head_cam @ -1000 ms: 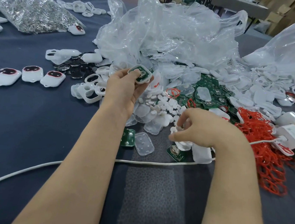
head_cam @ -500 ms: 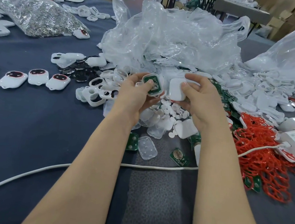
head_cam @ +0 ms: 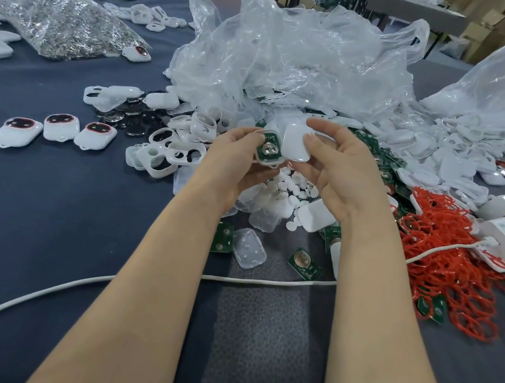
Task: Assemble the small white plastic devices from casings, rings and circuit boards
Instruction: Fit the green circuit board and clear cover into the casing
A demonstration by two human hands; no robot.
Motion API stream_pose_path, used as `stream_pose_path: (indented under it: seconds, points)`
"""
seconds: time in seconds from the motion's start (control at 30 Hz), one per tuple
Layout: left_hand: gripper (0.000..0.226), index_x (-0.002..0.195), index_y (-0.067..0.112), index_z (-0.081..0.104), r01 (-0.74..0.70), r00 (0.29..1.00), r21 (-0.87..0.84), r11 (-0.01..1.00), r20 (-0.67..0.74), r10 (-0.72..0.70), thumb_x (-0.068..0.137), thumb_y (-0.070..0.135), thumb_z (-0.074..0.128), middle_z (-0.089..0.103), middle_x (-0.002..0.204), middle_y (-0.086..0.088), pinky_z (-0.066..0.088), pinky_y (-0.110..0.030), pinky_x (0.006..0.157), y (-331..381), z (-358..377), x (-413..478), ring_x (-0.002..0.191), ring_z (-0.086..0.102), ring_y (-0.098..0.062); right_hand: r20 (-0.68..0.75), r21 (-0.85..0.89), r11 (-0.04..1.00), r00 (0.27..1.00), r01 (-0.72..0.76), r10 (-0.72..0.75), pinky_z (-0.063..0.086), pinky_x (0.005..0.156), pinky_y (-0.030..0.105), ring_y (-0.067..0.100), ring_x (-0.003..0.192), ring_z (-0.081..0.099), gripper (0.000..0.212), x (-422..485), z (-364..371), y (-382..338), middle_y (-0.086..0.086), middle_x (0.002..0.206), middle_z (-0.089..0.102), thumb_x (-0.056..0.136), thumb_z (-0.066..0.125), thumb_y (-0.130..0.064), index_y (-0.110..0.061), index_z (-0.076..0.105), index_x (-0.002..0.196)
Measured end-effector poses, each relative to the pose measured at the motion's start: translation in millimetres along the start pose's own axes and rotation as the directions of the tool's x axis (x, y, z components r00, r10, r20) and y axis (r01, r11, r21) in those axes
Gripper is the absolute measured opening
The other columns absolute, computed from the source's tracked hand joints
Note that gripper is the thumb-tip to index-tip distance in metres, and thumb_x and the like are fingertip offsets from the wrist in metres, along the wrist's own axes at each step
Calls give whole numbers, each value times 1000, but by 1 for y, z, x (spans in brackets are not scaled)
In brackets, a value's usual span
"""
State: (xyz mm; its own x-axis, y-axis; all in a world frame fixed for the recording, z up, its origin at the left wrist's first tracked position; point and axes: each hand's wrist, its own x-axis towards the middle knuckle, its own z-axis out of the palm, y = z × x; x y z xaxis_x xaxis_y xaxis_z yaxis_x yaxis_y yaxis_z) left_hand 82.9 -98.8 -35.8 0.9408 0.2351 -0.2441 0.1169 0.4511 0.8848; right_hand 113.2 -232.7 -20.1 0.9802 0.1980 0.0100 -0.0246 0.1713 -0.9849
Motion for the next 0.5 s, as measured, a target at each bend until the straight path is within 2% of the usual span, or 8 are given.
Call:
stream_pose_path:
  seconds: [0.13, 0.27, 0.33, 0.4, 0.5]
  points:
    - [23, 119, 4, 51, 16, 999, 31, 999, 40, -17, 101, 2, 37, 66, 106, -19, 60, -33, 72, -1, 3, -1, 76, 70, -25, -70, -86, 992, 993, 88, -94, 56, 71, 28, 14, 77, 67, 11, 2, 1, 3, 0, 83, 71, 89, 63, -4, -13, 64, 94]
    - [14, 108, 6, 51, 25, 999, 60, 998, 47, -28, 101, 3, 40, 64, 108, -20, 59, -32, 71, -2, 5, -2, 79, 69, -26, -61, -102, 987, 990, 124, -130, 55, 77, 36, 15, 73, 65, 13, 2, 4, 5, -3, 71, 69, 87, 64, -3, -15, 67, 89]
    - [12, 104, 7, 51, 30, 998, 64, 997, 45, -33, 101, 4, 40, 64, 113, -22, 59, -33, 72, -1, 5, -3, 82, 68, -28, -54, -116, 985, 989, 130, -137, 55, 80, 39, 17, 75, 65, 12, 1, 5, 5, -2, 72, 70, 87, 65, -4, -16, 67, 88]
    - [14, 109, 5, 51, 42, 998, 49, 998, 45, -44, 102, 6, 39, 63, 116, -23, 59, -34, 70, -1, 5, -2, 82, 68, -28, -81, -112, 986, 988, 122, -132, 54, 79, 36, 15, 75, 64, 9, 2, 3, 4, -1, 76, 70, 87, 67, -7, -16, 68, 87]
    - [21, 119, 3, 50, 60, 997, 32, 998, 42, -62, 102, 7, 38, 64, 116, -24, 60, -34, 68, 0, 5, -2, 81, 69, -30, -149, -93, 992, 983, 90, -104, 50, 59, 18, 2, 60, 60, 7, 2, 1, 3, -9, 68, 68, 86, 69, -11, -17, 68, 84]
